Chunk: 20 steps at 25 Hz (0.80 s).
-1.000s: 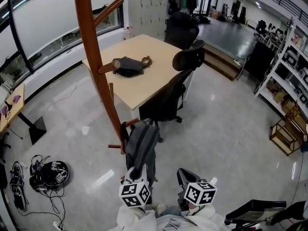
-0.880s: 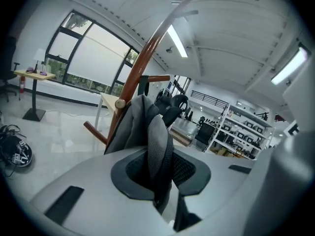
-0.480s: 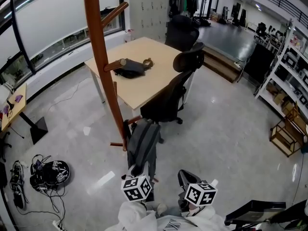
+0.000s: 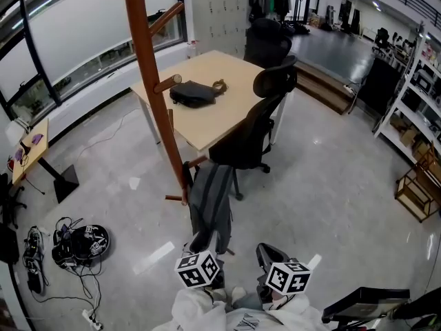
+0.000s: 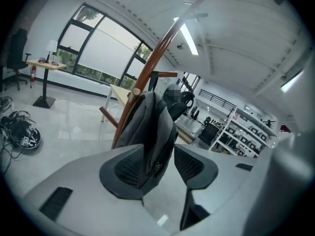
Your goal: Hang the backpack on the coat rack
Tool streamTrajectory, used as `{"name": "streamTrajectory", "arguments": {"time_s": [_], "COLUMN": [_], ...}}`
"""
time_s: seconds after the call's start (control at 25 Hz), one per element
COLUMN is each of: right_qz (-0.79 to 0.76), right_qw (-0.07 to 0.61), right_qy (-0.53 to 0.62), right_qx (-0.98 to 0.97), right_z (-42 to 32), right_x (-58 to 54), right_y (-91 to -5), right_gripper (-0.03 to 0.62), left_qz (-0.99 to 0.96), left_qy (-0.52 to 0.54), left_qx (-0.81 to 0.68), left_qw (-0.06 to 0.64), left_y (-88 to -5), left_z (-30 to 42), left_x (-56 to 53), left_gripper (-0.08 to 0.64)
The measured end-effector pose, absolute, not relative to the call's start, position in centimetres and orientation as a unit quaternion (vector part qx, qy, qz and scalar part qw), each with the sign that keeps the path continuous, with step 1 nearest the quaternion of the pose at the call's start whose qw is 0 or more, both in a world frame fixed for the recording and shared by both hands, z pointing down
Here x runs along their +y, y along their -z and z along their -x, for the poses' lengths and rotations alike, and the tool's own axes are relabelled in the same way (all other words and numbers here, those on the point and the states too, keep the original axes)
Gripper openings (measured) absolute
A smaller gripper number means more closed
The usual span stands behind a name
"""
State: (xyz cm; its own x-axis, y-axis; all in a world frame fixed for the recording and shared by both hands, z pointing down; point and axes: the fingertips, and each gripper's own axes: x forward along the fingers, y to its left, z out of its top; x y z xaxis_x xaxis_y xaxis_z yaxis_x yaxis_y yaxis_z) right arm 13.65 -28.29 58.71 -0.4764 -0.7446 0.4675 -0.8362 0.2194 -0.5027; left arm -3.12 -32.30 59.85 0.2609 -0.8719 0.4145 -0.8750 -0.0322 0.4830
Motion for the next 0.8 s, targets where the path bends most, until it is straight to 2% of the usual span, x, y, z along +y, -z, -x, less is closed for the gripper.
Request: {"name": "streamTrajectory", "arguments": {"time_s": [0.32,0.48,0.8], "right_qz": [-0.496,-0.482,-0.468], "right_qw": [0.064,0.071,0.064], "right_qy": [-0.382,-0.401,-0.404], "right_qx": [-0.777,-0.776,-0.783], "right_z": [-13.7,-13.0,-10.9], "right_x": [-26.6,-25.3,-23.5], "right_y": [-59.8,-61.0,-60.9], "right_gripper": [0.012,0.012,0.012], "left_qz": [-0.698,-0.702,-0.713], "left_qy": [-0.002,0.034,0.073], "left_qx": [-0.629,-0.628,-0.629], "left_qw": [0.342,0.334,0.302], "left_y": [-58.7,-57.0,-54.6], "left_z": [4.1,4.4,5.8], "left_x": [-29.6,-28.1,-25.7], "left_gripper": [0.170,0.169,0.093]}}
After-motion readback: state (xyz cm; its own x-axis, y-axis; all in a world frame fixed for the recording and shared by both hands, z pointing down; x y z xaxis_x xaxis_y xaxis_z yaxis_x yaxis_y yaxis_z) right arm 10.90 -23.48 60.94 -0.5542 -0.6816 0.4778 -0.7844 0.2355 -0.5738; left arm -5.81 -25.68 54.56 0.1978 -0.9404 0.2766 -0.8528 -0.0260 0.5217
